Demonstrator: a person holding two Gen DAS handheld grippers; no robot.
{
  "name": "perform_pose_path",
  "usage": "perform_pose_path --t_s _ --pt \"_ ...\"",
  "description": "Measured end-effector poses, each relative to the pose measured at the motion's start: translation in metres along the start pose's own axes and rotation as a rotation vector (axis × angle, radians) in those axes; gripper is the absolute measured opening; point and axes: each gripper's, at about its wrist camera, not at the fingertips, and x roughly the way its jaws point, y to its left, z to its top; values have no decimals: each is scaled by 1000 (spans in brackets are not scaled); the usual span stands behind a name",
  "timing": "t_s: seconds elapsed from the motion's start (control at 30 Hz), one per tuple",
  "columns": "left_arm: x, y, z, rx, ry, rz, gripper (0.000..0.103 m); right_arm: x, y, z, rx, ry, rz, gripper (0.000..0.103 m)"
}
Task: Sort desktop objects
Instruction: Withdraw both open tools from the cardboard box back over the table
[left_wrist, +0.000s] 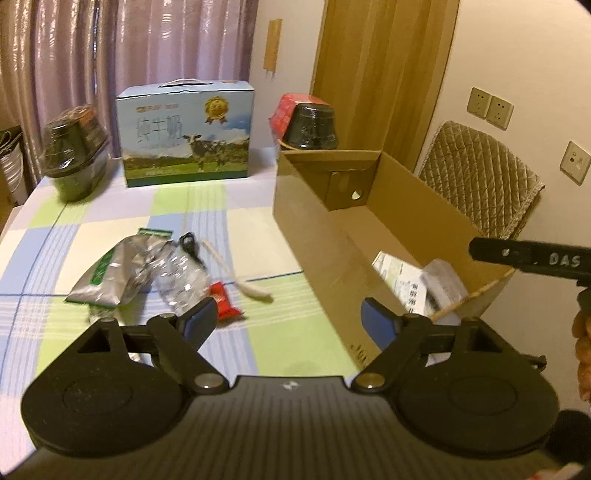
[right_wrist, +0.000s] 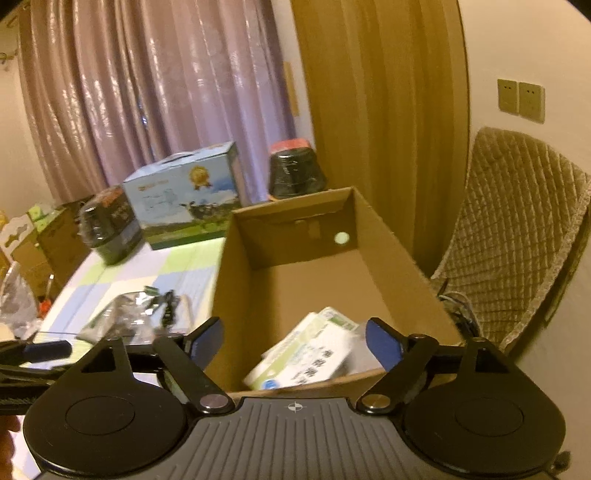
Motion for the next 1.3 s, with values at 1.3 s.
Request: perform_pose_path --t_s 1.3 --pt "-56 105 -62 -152 73 189 100 5 115 -62 -107 149 167 101"
